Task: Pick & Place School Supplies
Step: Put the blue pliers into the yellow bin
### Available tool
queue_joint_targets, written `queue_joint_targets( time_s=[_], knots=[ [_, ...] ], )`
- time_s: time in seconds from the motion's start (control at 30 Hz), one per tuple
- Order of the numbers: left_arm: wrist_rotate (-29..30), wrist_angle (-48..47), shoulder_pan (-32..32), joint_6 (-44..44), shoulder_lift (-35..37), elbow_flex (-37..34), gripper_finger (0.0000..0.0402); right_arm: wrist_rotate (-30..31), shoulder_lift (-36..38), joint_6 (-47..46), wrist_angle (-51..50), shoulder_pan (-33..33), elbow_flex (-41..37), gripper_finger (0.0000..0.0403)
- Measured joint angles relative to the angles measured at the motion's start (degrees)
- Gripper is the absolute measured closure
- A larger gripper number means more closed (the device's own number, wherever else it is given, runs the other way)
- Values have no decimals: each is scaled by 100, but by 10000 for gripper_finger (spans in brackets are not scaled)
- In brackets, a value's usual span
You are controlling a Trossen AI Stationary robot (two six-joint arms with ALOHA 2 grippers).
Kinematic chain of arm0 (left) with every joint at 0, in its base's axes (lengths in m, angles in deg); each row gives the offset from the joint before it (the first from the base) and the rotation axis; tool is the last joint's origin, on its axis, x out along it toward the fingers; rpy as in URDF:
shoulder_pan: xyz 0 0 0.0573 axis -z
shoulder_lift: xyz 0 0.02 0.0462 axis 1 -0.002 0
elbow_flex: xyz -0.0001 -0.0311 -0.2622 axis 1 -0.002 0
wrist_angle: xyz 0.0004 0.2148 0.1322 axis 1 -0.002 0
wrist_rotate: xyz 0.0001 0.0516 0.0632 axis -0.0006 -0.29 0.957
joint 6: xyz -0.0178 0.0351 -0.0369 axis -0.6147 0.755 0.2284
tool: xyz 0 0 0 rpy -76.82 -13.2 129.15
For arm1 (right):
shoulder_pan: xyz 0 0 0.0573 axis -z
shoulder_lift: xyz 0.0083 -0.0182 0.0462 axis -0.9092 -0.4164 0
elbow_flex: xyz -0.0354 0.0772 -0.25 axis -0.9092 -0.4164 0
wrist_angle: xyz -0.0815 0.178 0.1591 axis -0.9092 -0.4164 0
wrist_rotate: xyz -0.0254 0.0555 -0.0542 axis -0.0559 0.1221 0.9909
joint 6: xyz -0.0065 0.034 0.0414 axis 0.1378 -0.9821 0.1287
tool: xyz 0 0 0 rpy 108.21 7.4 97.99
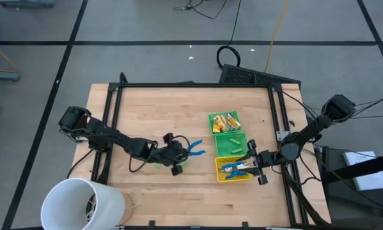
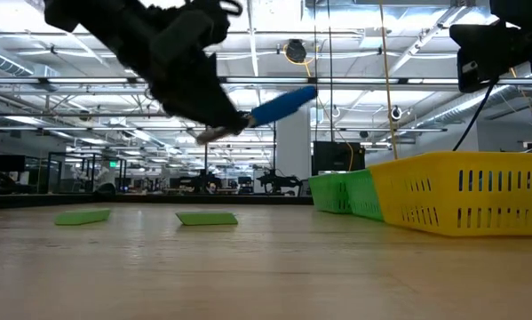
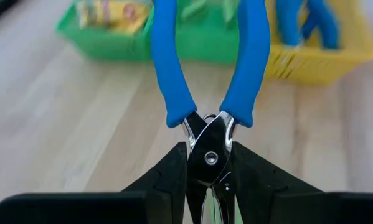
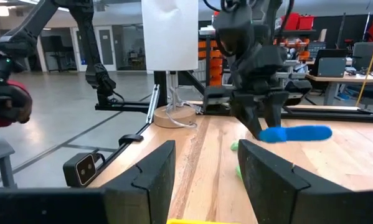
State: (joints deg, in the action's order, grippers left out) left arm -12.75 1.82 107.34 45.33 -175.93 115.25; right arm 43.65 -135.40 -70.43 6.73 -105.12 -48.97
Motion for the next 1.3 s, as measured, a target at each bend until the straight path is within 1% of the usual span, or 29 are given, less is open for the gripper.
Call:
queue_joint_targets(
  time_s=[0.1, 0.17, 0.33, 0.43, 0.57, 0.77, 0.93, 1.13, 1.3],
  knots=[
    [-175, 528, -2, 321, 0, 2, 301, 52, 0, 86, 26, 2, 0, 238],
    [-288, 769, 0, 424, 2, 8, 301, 205, 2, 149, 27, 2, 0, 238],
    [-292, 1143, -2, 687, 4, 8, 301, 841, 0, 224, -288, 30, 0, 238],
    [-222, 1336, -17, 917, -23, 10, 301, 1179, -2, -104, -649, 171, 0, 238],
    [-175, 1556, -92, 1165, -63, 12, 301, 1184, -20, -449, -732, 457, 2, 228],
    [-576, 2201, -141, 1549, -197, 21, 301, 1157, -236, -414, -725, 865, 245, 197],
    [-613, 2189, -136, 1649, -201, 21, 301, 726, -554, -259, -728, 1450, 643, 181],
    [-596, 2321, -135, 1899, -199, 19, 301, -417, -1004, -342, -709, 2208, 1195, 183],
    [-594, 2309, -136, 1982, -201, 21, 301, -1018, -1410, -295, -371, 2535, 1548, 187]
  ],
)
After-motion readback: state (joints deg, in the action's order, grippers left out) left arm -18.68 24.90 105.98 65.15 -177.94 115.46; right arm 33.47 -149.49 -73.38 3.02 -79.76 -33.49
